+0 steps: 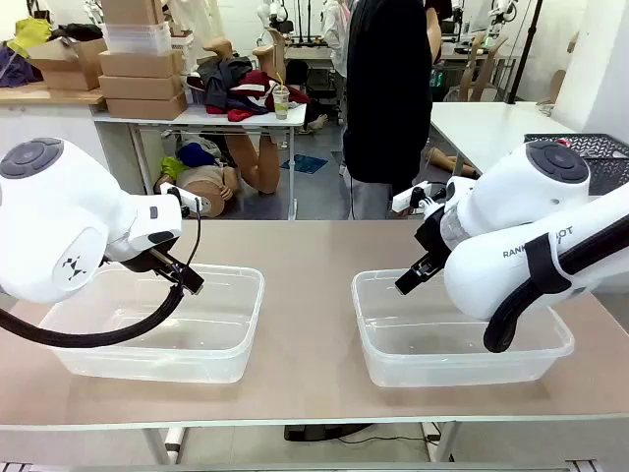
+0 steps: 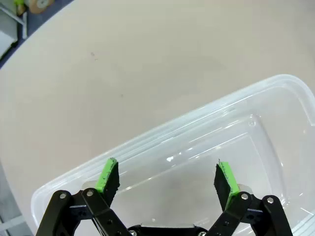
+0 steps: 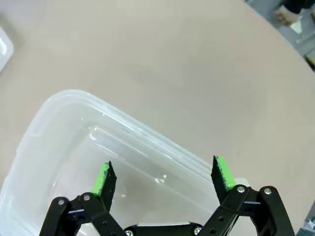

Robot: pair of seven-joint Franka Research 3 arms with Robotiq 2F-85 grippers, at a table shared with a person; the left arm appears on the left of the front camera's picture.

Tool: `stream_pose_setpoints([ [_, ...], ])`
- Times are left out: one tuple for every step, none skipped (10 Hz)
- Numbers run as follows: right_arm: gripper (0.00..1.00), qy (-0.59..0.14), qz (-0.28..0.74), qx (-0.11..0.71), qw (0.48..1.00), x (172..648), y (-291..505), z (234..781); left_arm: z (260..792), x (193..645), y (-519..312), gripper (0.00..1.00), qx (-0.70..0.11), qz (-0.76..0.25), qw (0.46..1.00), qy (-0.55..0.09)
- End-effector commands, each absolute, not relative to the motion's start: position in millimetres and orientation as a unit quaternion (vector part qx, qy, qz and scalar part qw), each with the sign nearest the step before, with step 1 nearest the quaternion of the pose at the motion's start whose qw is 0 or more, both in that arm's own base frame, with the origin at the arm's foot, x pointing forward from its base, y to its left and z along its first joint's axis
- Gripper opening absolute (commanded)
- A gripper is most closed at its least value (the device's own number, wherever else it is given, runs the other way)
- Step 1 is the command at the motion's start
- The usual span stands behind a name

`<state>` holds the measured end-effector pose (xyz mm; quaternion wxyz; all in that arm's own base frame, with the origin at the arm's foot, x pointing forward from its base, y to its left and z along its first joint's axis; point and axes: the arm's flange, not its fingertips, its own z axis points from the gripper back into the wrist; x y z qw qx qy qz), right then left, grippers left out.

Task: Sort the waste into each basket.
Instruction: Pick up the Organizing box on the left side of the table and lift it.

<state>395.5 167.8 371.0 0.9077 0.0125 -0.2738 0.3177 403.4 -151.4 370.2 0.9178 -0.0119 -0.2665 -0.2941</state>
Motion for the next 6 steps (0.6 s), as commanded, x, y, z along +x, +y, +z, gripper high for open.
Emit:
stream_pose_setpoints([
  [1.0,-0.274,0.318,0.013,0.908,395.5,167.8,371.0,370.5,403.5,-151.5,1.0,-0.012,-0.294,0.918,-0.267],
  [1.0,-0.274,0.318,0.013,0.908,395.5,167.8,371.0,370.5,403.5,-151.5,1.0,-0.012,-0.294,0.918,-0.267],
  [1.0,-0.274,0.318,0.013,0.908,395.5,167.8,371.0,370.5,403.5,-151.5,1.0,-0.012,-0.294,0.918,-0.267],
  [1.0,-0.274,0.318,0.013,0.908,395.5,167.8,371.0,370.5,403.5,-151.5,1.0,-0.012,-0.294,0.918,-0.267],
  [1.0,-0.274,0.318,0.013,0.908,395.5,167.8,371.0,370.5,403.5,-151.5,1.0,-0.012,-0.294,0.918,-0.267],
  [1.0,-0.274,0.318,0.013,0.908,395.5,167.8,371.0,370.5,403.5,-151.5,1.0,-0.012,-0.294,0.918,-0.267],
])
